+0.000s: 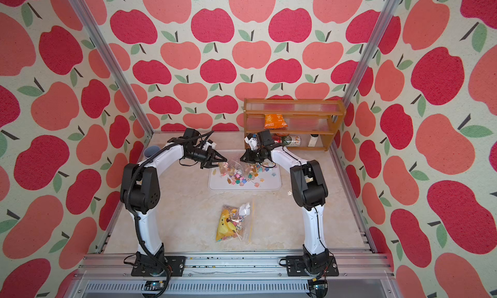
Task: Pour candies out of the ziploc bag
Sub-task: 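Pour the candies out of the ziploc bag onto the tray.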
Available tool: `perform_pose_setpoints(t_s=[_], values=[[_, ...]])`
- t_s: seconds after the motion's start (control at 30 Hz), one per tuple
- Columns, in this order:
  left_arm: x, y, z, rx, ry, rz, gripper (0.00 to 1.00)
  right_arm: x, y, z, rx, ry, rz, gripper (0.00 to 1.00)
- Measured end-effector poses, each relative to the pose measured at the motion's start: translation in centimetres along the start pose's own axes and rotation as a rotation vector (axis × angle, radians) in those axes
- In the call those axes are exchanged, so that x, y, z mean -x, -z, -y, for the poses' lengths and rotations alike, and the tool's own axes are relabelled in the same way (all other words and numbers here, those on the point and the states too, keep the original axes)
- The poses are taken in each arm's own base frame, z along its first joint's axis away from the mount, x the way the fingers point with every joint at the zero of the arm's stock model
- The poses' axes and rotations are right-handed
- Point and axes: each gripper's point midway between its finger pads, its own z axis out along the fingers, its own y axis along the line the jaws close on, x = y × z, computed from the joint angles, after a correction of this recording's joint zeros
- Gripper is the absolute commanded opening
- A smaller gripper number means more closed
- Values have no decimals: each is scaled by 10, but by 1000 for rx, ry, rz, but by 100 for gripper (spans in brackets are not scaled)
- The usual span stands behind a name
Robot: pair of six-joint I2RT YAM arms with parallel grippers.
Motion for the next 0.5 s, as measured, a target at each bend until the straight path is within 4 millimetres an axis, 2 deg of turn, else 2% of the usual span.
perform_pose_setpoints(t_s=[0.5], values=[[9,18,11,19,-19,33,0,14,-7,-11,42,26,25,0]])
